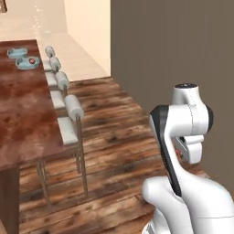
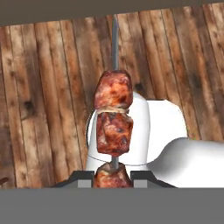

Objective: Place the cold items (kiwi and peach) from the fridge in one tupperware on the dining counter. Place the warm items (hot dog and kebab skewer) in the stove area in another tupperware.

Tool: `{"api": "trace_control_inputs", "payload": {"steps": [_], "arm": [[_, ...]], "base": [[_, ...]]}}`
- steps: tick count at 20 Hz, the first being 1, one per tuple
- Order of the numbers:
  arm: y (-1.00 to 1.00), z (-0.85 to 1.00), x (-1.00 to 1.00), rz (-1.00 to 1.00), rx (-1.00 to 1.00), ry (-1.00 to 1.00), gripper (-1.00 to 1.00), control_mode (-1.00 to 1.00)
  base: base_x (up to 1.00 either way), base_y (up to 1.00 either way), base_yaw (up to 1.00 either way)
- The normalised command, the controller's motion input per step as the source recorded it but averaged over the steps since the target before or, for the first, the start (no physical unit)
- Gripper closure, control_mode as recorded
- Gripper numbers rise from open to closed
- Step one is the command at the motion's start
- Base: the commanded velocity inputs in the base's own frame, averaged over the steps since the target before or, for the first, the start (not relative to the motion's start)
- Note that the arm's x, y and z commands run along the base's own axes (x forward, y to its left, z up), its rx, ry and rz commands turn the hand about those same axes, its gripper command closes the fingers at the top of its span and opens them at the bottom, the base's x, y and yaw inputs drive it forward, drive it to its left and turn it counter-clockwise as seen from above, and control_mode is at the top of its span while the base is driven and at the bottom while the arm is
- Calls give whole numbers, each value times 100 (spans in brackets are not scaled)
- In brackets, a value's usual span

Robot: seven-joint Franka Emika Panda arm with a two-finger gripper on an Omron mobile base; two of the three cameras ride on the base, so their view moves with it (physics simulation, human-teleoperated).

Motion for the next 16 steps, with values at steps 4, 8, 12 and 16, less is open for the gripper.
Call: {"api": "trace_control_inputs", "payload": {"steps": [4,8,12,16], "arm": [[0,0,0,0,0,0,100,100],[0,0,0,0,0,0,100,100],[0,0,0,0,0,0,100,100],[0,0,0,0,0,0,100,100]], "base": [[94,-100,9],[100,-99,17],[100,-90,20],[100,-73,27]]}}
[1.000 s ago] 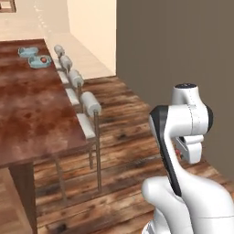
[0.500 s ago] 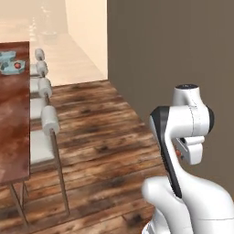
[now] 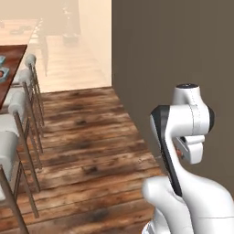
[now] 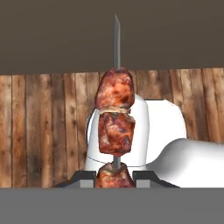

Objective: Place the cold items (kiwi and peach) from the fridge in one tupperware on the dining counter. Place the warm items (hot dog and kebab skewer) in the stove area in another tupperware.

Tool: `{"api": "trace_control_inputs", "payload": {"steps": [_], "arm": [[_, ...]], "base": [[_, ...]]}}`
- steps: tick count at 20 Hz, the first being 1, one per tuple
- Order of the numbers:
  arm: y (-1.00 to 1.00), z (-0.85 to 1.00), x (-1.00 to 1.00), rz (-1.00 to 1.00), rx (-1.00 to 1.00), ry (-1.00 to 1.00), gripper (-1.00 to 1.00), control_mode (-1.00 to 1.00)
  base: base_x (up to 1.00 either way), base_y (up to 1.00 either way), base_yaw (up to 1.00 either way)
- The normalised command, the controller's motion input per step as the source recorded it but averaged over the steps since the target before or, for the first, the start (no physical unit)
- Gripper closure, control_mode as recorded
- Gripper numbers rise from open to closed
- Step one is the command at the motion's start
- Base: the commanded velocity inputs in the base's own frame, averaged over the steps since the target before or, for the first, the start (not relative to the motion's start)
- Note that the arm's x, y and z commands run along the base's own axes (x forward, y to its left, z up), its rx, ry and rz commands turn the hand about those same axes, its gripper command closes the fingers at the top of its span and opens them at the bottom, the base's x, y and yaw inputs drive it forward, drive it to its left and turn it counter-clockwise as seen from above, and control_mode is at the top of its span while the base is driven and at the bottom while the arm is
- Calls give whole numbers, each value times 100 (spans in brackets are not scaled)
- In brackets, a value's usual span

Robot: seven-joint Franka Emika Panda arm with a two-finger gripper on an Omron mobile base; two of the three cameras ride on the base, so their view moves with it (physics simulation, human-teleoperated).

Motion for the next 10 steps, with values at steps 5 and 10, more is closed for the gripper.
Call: {"api": "trace_control_inputs", "payload": {"steps": [5,10], "arm": [[0,0,0,0,0,0,100,100],[0,0,0,0,0,0,100,100]], "base": [[100,-21,27],[100,0,15]]}}
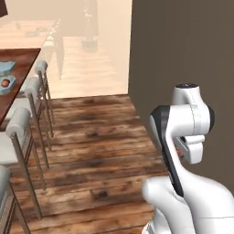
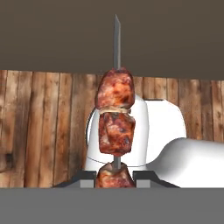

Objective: Place the cold items (kiwi and peach) from the fridge in one tupperware on the dining counter. Place the warm items (hot dog and kebab skewer) in the stove area in another tupperware.

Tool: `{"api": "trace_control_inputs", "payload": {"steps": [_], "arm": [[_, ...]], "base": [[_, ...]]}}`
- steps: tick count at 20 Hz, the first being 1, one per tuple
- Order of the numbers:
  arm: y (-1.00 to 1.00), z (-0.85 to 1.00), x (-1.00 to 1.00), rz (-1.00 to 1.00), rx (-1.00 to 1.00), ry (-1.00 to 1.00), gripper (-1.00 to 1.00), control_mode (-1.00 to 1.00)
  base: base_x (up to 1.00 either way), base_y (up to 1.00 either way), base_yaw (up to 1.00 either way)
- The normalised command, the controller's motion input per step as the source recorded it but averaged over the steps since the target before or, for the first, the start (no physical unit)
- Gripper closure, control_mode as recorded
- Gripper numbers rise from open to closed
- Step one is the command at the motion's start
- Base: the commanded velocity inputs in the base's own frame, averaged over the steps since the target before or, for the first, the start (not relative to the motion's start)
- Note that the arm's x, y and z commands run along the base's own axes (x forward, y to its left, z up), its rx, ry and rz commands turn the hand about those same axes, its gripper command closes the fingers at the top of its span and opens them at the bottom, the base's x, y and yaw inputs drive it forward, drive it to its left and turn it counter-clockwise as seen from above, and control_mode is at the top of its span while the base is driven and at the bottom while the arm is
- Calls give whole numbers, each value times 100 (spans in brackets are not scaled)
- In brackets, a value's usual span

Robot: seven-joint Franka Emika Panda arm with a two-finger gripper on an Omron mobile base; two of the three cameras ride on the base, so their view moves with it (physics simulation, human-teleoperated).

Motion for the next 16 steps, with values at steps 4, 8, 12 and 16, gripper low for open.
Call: {"api": "trace_control_inputs", "payload": {"steps": [4,8,12,16], "arm": [[0,0,0,0,0,0,100,100],[0,0,0,0,0,0,100,100],[0,0,0,0,0,0,100,100],[0,0,0,0,0,0,100,100]], "base": [[100,-12,15],[100,-23,25],[100,-25,32],[100,-25,45]]}}
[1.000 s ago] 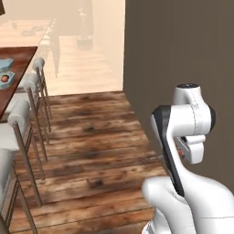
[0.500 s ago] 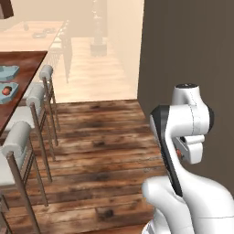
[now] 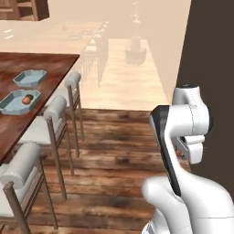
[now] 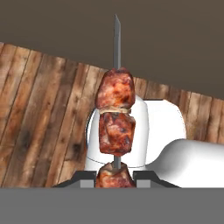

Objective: Place the cold items (kiwi and peach) from the fridge in one tupperware on the dining counter. Place the warm items (hot dog and kebab skewer) in the stove area in another tupperware.

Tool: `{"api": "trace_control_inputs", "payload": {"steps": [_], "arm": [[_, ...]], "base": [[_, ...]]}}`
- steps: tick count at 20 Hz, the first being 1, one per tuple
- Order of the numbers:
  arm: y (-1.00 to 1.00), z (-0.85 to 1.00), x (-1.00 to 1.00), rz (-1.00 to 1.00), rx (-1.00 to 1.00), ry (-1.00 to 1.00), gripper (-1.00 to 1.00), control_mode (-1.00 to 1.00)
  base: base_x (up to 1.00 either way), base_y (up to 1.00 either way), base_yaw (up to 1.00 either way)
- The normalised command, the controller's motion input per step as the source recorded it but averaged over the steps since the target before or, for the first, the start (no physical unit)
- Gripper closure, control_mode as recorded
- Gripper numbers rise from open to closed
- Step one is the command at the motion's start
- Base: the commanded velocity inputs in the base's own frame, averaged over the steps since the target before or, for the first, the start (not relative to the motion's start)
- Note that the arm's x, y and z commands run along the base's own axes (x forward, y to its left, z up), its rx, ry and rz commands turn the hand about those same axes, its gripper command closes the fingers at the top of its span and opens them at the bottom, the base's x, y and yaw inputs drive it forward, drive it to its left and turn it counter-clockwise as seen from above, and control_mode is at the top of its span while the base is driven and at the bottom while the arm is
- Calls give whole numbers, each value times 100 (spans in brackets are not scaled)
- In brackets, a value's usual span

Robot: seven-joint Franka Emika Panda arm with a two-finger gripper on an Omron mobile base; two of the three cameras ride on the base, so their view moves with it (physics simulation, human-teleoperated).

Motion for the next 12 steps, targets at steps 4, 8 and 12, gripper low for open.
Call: {"api": "trace_control_inputs", "payload": {"steps": [4,8,12], "arm": [[0,0,0,0,0,0,100,100],[0,0,0,0,0,0,100,100],[0,0,0,0,0,0,100,100]], "base": [[100,-46,54],[74,-28,71],[25,-35,75]]}}
